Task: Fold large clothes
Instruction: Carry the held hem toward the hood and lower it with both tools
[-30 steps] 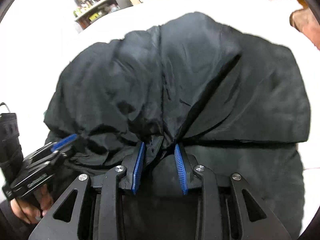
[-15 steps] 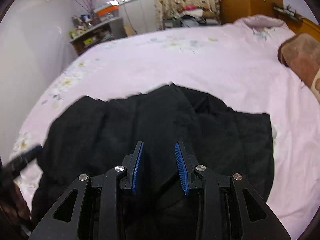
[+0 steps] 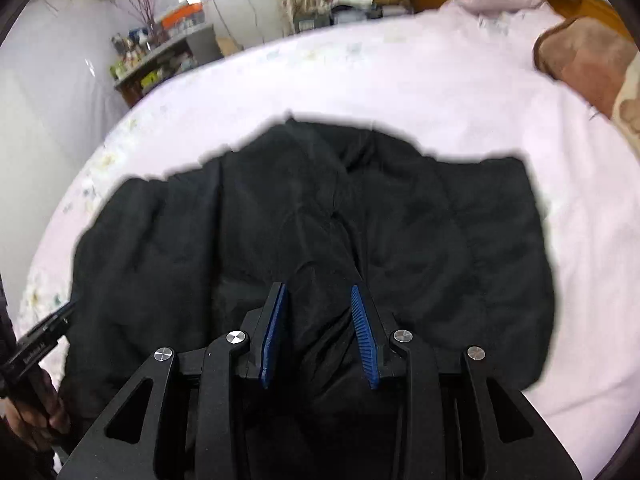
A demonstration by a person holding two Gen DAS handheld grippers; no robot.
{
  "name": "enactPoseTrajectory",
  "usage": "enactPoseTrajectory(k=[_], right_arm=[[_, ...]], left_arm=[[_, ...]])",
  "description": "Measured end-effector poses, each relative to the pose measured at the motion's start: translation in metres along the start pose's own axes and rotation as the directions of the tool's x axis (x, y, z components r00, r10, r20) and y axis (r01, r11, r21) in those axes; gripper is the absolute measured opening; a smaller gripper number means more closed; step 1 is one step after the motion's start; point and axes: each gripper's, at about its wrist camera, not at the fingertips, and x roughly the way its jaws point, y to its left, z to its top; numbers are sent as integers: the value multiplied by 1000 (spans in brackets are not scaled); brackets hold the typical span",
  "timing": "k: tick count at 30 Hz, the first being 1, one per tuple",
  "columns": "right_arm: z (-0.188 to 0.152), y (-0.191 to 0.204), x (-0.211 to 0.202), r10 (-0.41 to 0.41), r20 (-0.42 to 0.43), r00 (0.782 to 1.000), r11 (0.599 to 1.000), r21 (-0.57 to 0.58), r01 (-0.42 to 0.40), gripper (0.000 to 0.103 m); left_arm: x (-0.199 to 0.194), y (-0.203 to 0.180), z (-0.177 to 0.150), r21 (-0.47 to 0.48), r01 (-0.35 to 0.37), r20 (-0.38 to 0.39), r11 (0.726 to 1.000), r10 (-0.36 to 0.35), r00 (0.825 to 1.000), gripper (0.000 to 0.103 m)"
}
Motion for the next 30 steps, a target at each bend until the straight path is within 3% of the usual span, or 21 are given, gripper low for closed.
enactPoseTrajectory(k=[3, 7, 10, 13, 19, 24, 27, 30], right_arm=[[-2, 21, -33, 73, 86, 994, 997, -39, -70, 33], [-25, 59, -19, 143, 18, 990, 981, -136, -139, 33], [-49, 66, 21, 85, -77, 993, 981, -166, -97, 33], [-56, 61, 42, 69, -99, 993, 984, -156, -84, 33], [-51, 69, 39, 37, -123, 992, 983, -175, -59, 33], [-54, 83, -7, 48, -39, 998, 981, -188, -54, 33], [-71, 84, 13, 25, -108, 994, 981, -189, -45, 33], [-78, 79, 33, 12, -138, 990, 981, -190, -39, 33]], left_arm=[[-18, -12, -7, 14, 63, 38, 998, -63, 997, 39], [-6, -31, -28, 58, 112, -21, 992, -111, 994, 39], [23, -31, -50, 43, 97, -104, 994, -92, 990, 39], [36, -26, -55, 22, 87, -113, 996, -84, 990, 39], [26, -27, -43, 30, 77, -132, 997, -72, 989, 39], [-1, -28, -53, 62, 102, -83, 993, -97, 992, 39], [18, -19, -69, 26, 87, -129, 996, -83, 988, 39], [24, -18, -72, 24, 79, -127, 997, -76, 989, 40]])
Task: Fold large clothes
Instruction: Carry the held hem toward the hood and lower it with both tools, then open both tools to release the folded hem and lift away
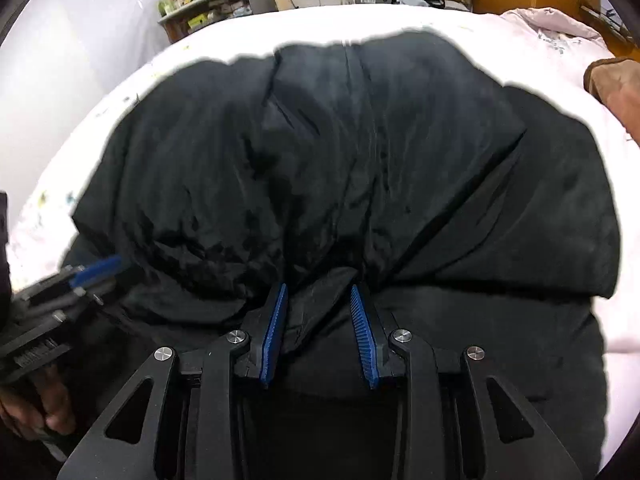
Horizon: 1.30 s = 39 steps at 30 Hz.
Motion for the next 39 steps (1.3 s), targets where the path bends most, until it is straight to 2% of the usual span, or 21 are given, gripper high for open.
enactPoseTrajectory(k=[3, 12, 19, 26, 33, 39], right_arm=[[-4, 0, 3, -4, 5, 1000, 1000, 2, 4, 33], [-15, 7, 10, -21, 11, 1000, 1000, -18, 21, 33], [-1, 13, 7, -26, -5, 1000, 999, -27, 26, 33], [-13, 12, -57, -32, 50, 998, 999, 9, 31, 35], [-46, 16, -123, -11, 114, 993, 1000, 13, 10, 35], [-79, 20, -160, -1, 137, 991, 1000, 14, -1, 38]], left_arm=[[5, -4, -2, 27, -28, 2, 999, 28, 1000, 40], [14, -11, 4, 34, -47, 7, 998, 46, 999, 40], [11, -22, 10, 38, -74, -5, 997, 74, 997, 40], [-35, -42, 8, 67, -92, 25, 994, 90, 996, 39], [-93, -60, -19, 51, -93, 69, 994, 89, 994, 39], [-137, -74, -42, 47, -103, 86, 994, 99, 991, 39]])
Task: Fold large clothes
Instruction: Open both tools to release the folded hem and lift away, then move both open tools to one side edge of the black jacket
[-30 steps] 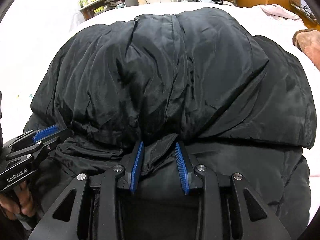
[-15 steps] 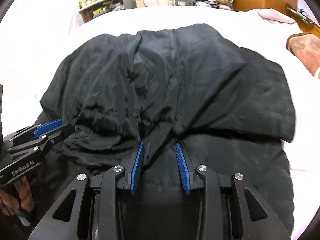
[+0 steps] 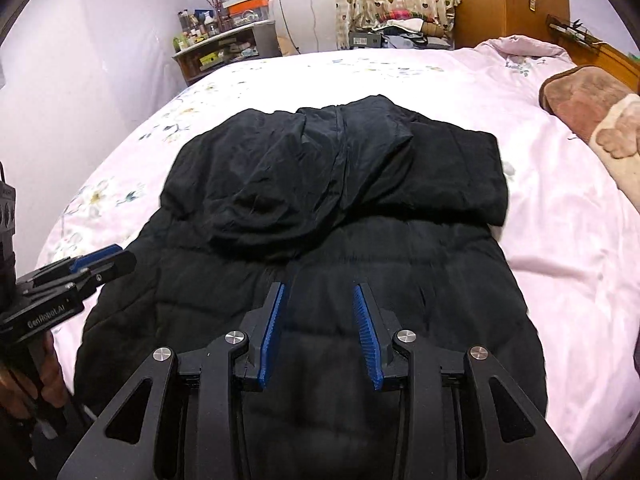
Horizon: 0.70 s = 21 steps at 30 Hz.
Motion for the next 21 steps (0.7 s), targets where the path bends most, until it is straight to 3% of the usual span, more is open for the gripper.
enactPoseTrajectory(k=[12, 21], right_arm=[[-52, 5, -58, -5, 14, 1000, 1000, 7, 5, 42], [-73, -9, -65, -15, 0, 1000, 999, 49, 15, 46]], left_arm=[[-57, -8, -36, 22, -10, 35, 1000, 9, 999, 45], [-69, 13, -59, 1, -45, 26, 999, 45, 999, 51]])
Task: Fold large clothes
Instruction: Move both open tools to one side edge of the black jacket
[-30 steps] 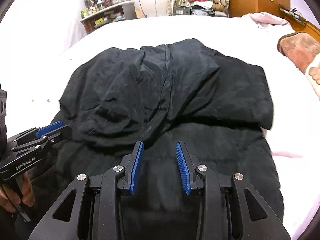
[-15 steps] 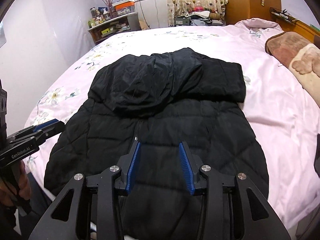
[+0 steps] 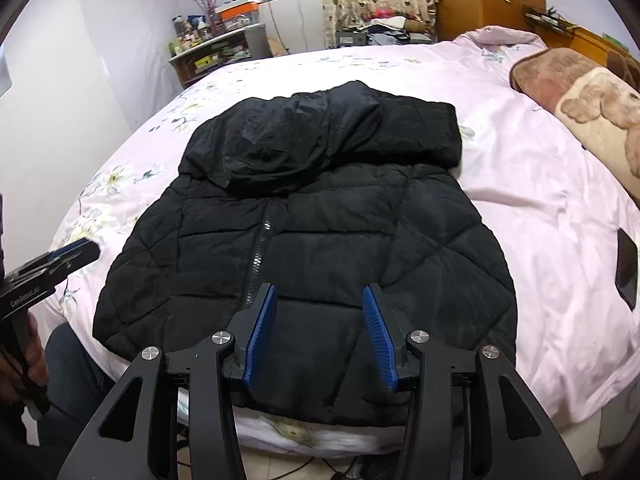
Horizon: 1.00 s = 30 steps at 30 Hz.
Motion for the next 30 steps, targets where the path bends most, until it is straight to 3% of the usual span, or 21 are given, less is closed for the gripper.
enactPoseTrajectory(k=[16, 22, 30], right_arm=[[-5, -72, 15, -76, -38, 996, 989, 123, 80, 53], [-10, -115, 29, -120, -85, 989, 971, 195, 135, 53], [-15, -154, 42, -92, -138, 986, 945, 300, 131, 61]], left_arm=[[29, 62, -22, -53, -132, -50, 990, 130, 990, 56], [52, 86, -42, -94, -128, -129, 987, 116, 985, 57], [71, 90, -57, -123, -109, -176, 986, 87, 981, 67]])
